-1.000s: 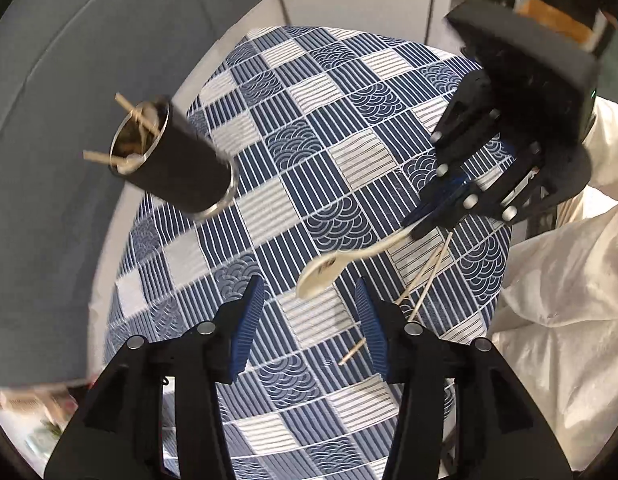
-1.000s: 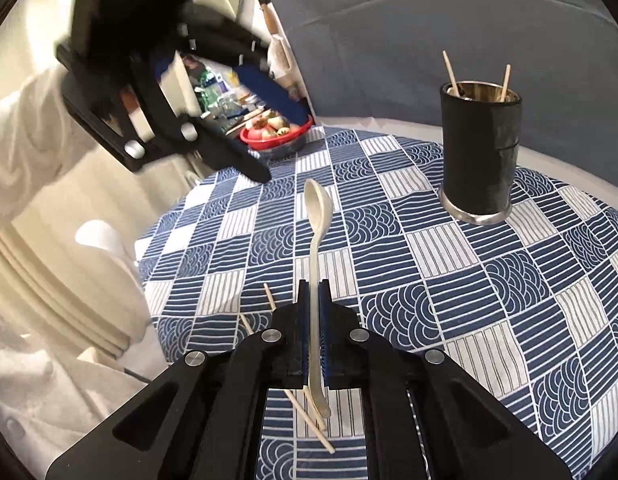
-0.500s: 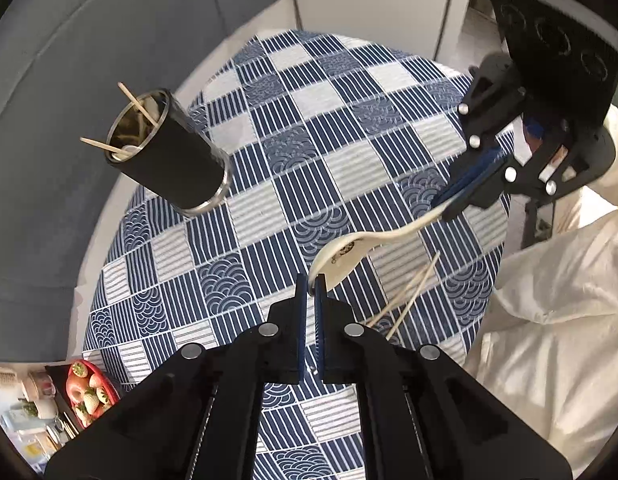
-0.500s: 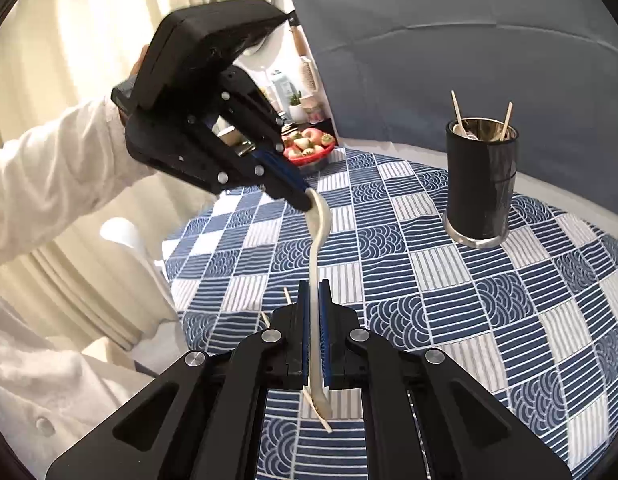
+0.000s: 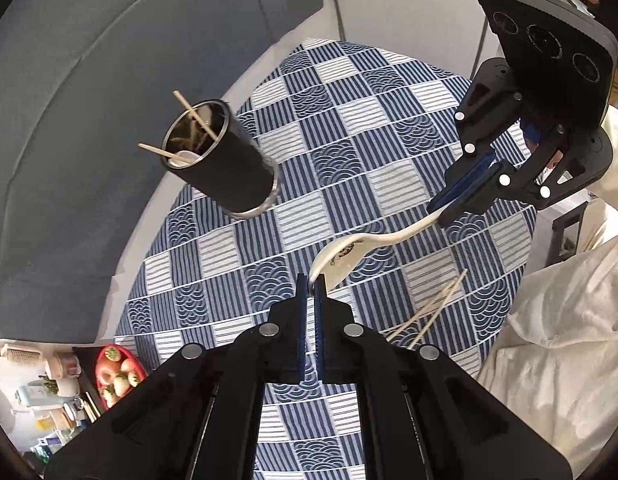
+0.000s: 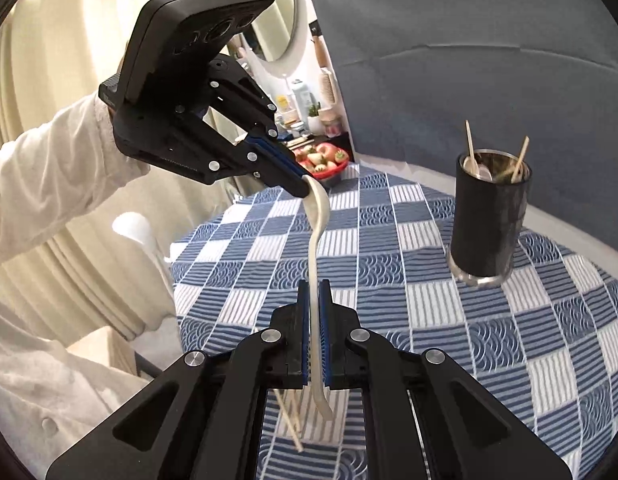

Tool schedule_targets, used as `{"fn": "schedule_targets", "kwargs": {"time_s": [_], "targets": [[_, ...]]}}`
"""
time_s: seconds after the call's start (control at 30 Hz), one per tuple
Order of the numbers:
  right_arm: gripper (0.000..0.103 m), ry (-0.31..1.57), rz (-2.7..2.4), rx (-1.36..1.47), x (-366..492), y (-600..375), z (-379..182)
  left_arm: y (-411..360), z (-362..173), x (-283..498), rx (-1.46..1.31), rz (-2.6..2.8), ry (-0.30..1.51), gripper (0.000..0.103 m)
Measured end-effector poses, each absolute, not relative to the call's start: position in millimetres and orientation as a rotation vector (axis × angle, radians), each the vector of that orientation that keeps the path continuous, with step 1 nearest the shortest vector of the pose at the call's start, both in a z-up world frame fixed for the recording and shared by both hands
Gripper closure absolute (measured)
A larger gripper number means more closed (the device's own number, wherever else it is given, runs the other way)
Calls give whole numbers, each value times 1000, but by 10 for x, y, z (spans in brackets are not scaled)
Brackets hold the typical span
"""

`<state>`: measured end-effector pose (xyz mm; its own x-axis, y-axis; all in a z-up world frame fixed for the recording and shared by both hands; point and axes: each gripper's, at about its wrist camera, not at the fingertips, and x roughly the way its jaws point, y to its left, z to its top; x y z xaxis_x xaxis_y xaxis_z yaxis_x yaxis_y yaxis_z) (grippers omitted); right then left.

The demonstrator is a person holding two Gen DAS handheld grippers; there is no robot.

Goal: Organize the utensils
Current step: 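Lift the white spoon with the right tool and carry it over the holder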

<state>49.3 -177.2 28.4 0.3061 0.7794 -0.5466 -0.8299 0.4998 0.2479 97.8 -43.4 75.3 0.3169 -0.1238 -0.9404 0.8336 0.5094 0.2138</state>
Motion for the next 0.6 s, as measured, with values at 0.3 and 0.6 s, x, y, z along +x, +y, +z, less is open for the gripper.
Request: {"fn": "schedule_targets", "kwargs": {"time_s": [0.3, 0.6], "targets": [[99, 659, 1074, -166, 1001, -1645, 526, -394, 929, 1469, 853, -717, 1045, 99], [99, 622, 1068, -171, 1658, -1614, 738, -425, 1202, 2108, 893, -683, 1002, 99]]}}
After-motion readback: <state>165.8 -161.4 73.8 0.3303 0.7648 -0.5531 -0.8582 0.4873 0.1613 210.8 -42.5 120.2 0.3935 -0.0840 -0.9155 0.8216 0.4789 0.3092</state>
